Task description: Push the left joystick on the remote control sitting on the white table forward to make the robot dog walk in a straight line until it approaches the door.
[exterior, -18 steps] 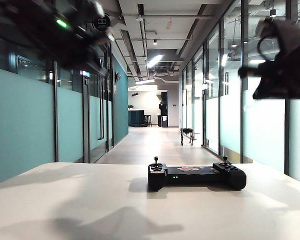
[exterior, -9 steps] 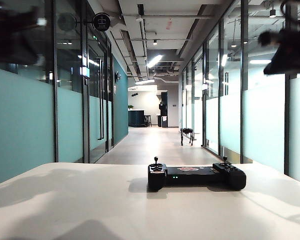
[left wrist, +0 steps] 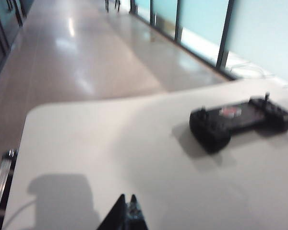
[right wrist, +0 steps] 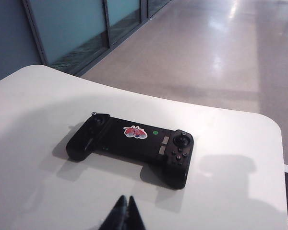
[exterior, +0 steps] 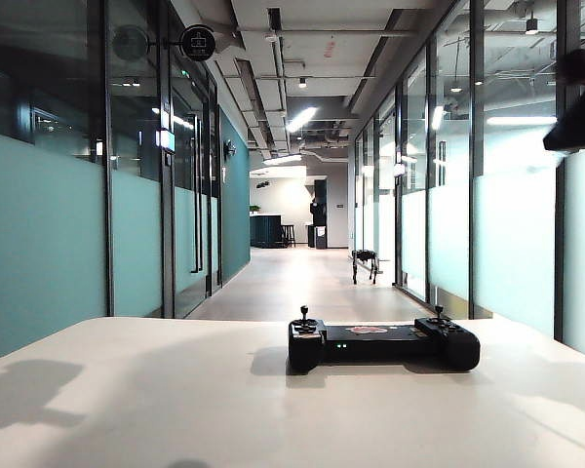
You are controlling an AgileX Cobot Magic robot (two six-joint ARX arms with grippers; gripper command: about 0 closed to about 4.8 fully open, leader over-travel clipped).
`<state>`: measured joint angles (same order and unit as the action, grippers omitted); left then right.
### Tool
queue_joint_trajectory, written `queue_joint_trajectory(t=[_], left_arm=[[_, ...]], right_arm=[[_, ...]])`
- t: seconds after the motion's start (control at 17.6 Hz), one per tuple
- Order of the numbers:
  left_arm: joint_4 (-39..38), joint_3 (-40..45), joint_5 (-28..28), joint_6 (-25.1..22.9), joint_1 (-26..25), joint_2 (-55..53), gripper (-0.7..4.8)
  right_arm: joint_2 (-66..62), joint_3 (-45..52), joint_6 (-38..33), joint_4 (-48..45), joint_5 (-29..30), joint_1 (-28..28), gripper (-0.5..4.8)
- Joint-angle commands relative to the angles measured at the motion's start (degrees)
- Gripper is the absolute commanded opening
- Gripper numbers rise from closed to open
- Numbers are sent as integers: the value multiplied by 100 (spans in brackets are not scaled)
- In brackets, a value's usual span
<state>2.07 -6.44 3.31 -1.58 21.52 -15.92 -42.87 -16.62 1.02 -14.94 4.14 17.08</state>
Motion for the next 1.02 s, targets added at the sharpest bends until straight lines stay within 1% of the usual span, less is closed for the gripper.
queue_joint_trajectory(t=[0.06,0.23,0.4,0.51,0.62,0.68,0.8,0.85,1.02], left_arm=[[-824,-13,37,9,9,354,-5],[-881,-13,37,9,9,376,-5],[-883,-13,37,9,9,376,-5],[-883,-15,37,9,9,376,-5],[-883,-15,37,9,9,376,-5],[-883,-15,37,9,9,376,-5],[-883,-15,37,9,9,378,-5],[-883,-15,37,9,9,378,-5],[-885,-15,37,9,7,378,-5]], right_arm=[[621,114,55,496,7,7,-6],[1274,404,55,728,7,4,-6],[1963,573,9,1394,9,4,-6],[2367,660,-35,1528,4,4,-6],[2850,688,-33,2109,-343,-2,-6],[3145,796,-35,2162,-509,-26,-6],[3722,1019,-35,2157,-518,-225,-6],[3987,1115,-35,2155,-428,-402,-6],[4293,1399,-57,1749,391,-1043,-6]])
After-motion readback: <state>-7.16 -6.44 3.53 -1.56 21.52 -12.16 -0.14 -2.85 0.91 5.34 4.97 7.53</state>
